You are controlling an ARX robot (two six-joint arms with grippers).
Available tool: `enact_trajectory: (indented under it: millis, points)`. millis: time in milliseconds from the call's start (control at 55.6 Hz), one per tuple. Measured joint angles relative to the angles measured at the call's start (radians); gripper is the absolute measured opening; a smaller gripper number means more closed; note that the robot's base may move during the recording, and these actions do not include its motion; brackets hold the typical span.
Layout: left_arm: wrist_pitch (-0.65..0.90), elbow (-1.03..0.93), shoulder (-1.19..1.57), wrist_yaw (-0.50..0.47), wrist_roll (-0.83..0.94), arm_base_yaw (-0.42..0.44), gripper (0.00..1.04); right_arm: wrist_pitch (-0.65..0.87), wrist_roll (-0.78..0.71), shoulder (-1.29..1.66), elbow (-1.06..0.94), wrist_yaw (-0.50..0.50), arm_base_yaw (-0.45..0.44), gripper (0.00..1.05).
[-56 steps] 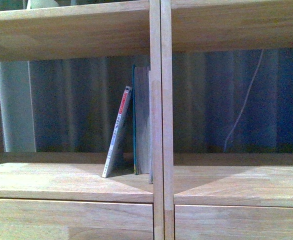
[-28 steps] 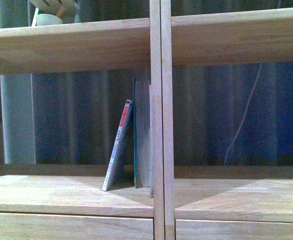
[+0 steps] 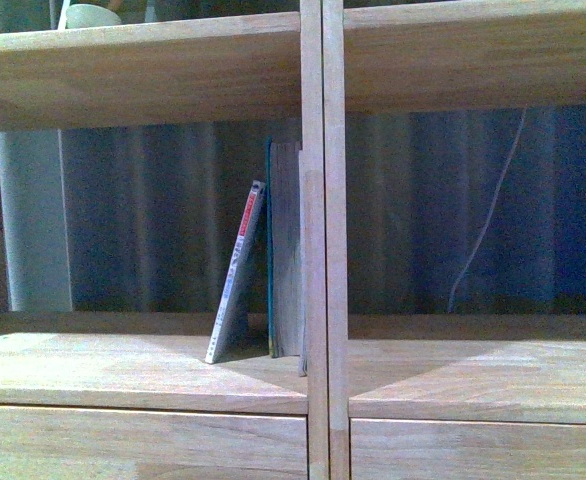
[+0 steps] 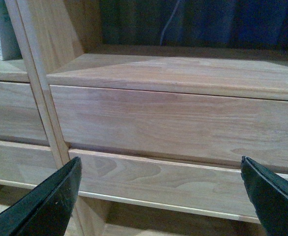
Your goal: Organize books on shelf
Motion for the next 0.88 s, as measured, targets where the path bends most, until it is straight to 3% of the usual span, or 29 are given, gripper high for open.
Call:
enact_trajectory:
  millis: [882]
  points:
    - [0.0, 0.0, 0.0, 0.0, 0.0, 0.0, 0.97, 0.0, 0.0, 0.0, 0.0, 0.0, 0.0, 0.98]
